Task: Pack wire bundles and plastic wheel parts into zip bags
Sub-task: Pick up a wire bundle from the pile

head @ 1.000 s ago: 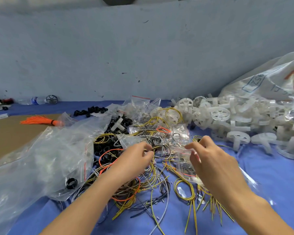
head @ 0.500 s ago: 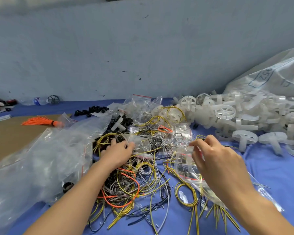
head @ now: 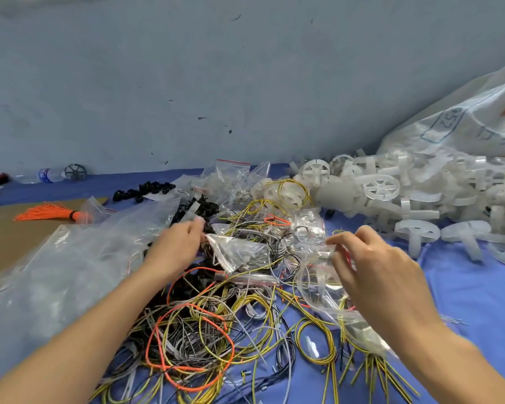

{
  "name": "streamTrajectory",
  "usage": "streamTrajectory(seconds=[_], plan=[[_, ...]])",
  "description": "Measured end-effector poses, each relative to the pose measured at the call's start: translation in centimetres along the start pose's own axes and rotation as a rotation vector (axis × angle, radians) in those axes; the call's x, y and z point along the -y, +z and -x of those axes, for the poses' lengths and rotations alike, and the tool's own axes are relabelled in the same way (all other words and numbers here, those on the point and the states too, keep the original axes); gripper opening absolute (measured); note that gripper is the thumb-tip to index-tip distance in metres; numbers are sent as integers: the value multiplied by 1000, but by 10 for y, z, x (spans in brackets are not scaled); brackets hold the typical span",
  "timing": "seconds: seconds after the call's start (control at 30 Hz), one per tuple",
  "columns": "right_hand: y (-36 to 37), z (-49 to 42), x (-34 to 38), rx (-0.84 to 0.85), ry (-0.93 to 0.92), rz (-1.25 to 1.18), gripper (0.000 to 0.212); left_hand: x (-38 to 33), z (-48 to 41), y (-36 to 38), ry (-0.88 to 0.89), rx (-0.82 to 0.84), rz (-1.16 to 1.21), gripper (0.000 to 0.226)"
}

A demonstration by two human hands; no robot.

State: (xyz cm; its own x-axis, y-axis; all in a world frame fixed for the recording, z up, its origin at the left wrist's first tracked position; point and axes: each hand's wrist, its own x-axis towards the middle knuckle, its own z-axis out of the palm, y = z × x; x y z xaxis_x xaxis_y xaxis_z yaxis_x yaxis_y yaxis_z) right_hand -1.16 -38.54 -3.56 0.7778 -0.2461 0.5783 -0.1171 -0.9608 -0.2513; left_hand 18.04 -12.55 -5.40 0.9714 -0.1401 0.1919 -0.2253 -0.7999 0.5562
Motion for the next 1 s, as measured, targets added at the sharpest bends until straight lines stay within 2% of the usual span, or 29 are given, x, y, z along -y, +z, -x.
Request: streamTrajectory(seconds=[0.1,0.23,0.33,0.5,0.6,0.67,0.77,0.8,1.0], plan=[[-3,-5,-11,48,72,-8,20,-9,-24,0,4,-141,-146,37],[1,-17,-23,99,175,-71,22,-36,-61,22,143,-86,-239,26],[6,-22,-32,104,227,-114,20,-51,-108,42,150,-14,-340,43],[18,-27,-54,35,258,-199,16,-66,-186,64,32,216,-301,81],[27,-29,-68,-23,296,-223,14,-67,-223,81,15,294,-373,92],[32,-30,-74,-54,307,-241,14,-68,-239,93,36,352,-437,86],[37,-28,-80,-21,312,-216,16,-71,-240,105,72,432,-463,53],[37,-27,-81,-2,312,-205,16,-73,-237,105,78,432,-472,49],[25,-28,-64,-8,293,-214,17,-78,-191,82,169,446,-430,46]])
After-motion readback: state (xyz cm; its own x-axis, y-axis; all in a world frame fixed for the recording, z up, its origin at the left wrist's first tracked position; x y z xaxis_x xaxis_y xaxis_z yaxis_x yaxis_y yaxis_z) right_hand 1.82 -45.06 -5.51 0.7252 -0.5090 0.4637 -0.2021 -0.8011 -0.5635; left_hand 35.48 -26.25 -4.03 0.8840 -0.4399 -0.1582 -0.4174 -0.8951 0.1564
